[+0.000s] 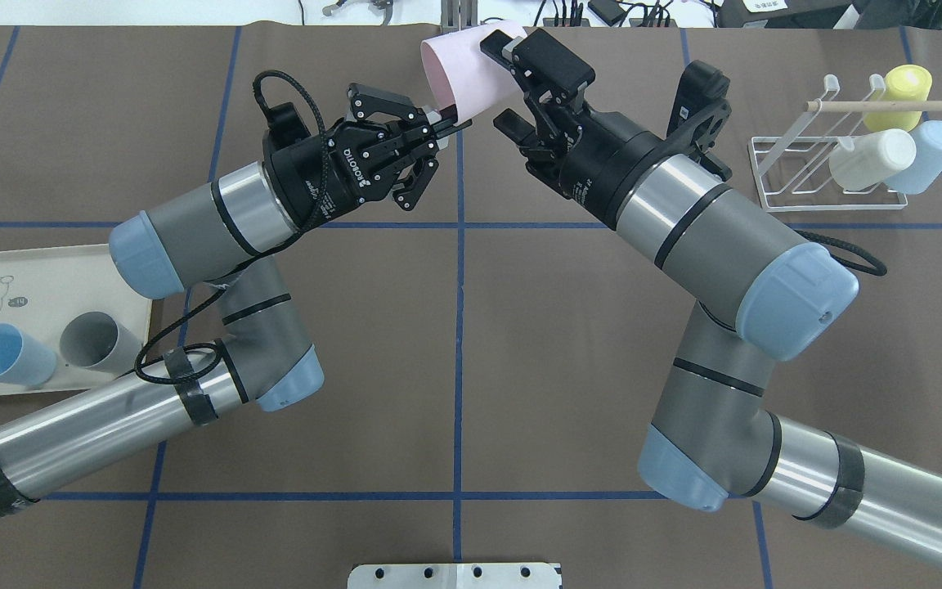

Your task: Transfer IKEA cup to right arm and place on rack

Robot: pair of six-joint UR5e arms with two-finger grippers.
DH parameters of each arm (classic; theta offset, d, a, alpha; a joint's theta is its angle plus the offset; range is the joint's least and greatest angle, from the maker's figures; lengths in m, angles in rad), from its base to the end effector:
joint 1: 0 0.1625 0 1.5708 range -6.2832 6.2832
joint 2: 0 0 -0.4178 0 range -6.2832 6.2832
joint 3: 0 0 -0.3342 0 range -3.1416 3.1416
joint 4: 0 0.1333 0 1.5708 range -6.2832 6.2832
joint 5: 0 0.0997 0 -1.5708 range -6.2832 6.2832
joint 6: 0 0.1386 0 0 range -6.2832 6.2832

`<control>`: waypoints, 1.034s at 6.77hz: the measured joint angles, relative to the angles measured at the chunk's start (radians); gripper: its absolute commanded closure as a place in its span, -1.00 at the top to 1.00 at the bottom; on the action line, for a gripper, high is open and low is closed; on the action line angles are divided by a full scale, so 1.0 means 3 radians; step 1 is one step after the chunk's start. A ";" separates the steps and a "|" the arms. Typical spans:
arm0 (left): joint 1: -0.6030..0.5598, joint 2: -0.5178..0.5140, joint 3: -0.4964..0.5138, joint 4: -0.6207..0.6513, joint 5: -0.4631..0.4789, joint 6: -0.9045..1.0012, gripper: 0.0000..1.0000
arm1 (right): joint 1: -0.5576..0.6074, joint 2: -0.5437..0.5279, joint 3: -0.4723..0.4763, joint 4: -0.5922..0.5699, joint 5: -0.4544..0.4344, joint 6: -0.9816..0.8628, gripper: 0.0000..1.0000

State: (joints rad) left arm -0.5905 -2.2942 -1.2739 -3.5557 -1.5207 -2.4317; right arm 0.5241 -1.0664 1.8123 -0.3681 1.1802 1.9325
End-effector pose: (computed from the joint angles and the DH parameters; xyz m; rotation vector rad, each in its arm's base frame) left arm 0.4194 -0.4499 0.1678 -0.3183 2.5206 -0.6921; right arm -0.3655 -0.4262 0.1615 0.4355 -1.9970 0.9516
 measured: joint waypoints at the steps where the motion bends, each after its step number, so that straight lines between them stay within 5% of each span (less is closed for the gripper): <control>1: 0.0010 -0.0007 -0.0005 -0.0010 0.0008 0.0005 -1.00 | 0.0005 -0.0002 -0.0010 0.0000 -0.0001 0.0001 0.98; 7: 0.0065 -0.0015 -0.0002 0.0009 0.0017 0.0017 -1.00 | 0.0113 0.0009 -0.0080 0.0000 -0.0002 0.0038 0.97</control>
State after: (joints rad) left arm -0.5709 -2.2987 -1.2745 -3.5531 -1.5157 -2.4266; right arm 0.5579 -1.0638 1.7881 -0.3682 1.1796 1.9438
